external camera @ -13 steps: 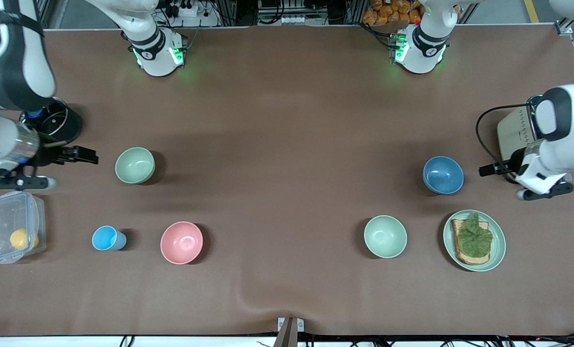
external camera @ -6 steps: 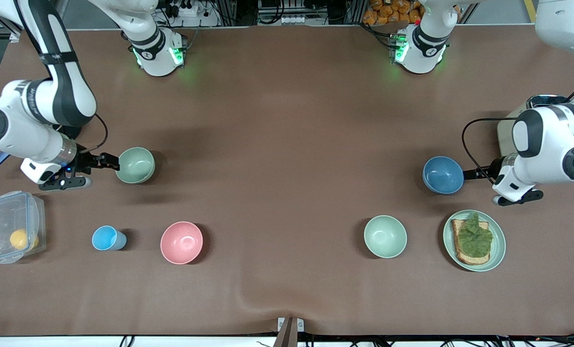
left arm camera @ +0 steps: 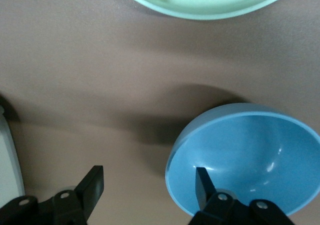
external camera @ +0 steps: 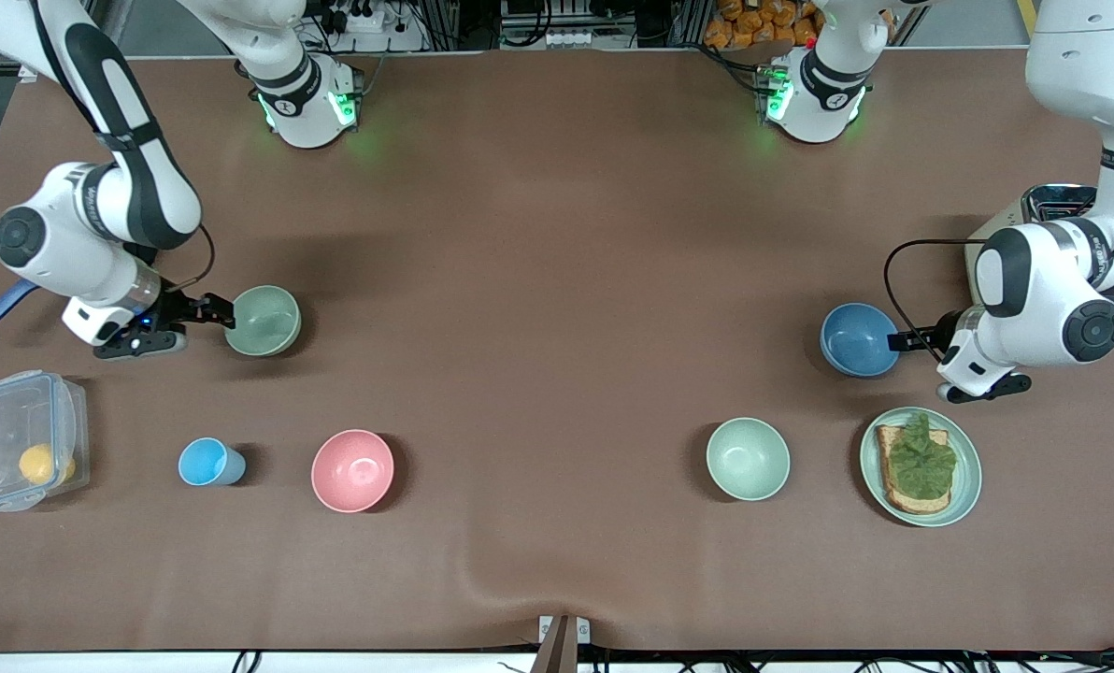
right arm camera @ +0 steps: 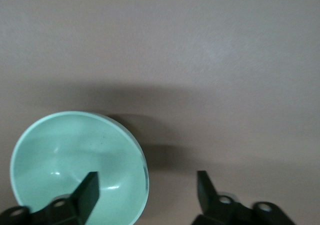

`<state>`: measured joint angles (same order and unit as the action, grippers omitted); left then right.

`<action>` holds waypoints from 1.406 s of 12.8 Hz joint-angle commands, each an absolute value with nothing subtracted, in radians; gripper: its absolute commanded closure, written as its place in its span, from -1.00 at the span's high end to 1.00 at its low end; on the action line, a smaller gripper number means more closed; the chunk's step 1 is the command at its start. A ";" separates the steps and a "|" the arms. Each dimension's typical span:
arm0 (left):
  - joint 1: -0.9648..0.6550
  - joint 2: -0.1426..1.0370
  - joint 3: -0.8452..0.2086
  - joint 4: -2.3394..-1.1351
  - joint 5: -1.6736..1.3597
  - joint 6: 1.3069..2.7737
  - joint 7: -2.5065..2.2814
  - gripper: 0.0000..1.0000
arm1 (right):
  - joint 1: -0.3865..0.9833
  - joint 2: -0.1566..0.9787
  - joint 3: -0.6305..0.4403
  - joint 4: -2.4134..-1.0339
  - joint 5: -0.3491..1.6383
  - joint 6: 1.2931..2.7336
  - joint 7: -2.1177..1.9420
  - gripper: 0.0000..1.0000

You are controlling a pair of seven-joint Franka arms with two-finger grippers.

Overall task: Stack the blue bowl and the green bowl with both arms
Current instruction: 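Close the right gripper on the green rim while the left gripper grips the blue rim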

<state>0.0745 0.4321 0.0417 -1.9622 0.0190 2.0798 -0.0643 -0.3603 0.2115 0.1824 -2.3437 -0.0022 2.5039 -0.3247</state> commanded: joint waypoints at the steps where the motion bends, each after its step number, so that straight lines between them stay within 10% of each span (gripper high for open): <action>1: 0.077 0.449 0.040 -1.957 -0.002 2.091 -0.049 0.61 | -0.390 0.239 0.201 -2.370 -0.002 2.577 -0.348 0.45; 3: 0.074 0.456 0.038 -1.956 -0.002 2.091 -0.049 0.53 | -0.390 0.265 0.201 -2.402 -0.002 2.660 -0.347 0.02; 5: 0.072 0.463 0.038 -1.954 -0.002 2.091 -0.049 0.41 | -0.388 0.265 0.202 -2.404 0.000 2.660 -0.342 -1.00; 11: 0.069 0.486 0.038 -1.945 -0.014 2.091 -0.049 0.13 | -0.365 0.236 0.212 -2.306 0.121 2.404 -0.301 -1.00; 16: 0.067 0.486 0.038 -1.945 -0.029 2.091 -0.061 -1.00 | -0.163 0.126 0.227 -2.298 0.121 2.310 0.082 -1.00; 18: 0.067 0.486 0.040 -1.944 -0.038 2.091 -0.064 -1.00 | -0.013 0.107 0.227 -2.275 0.121 2.309 0.347 -1.00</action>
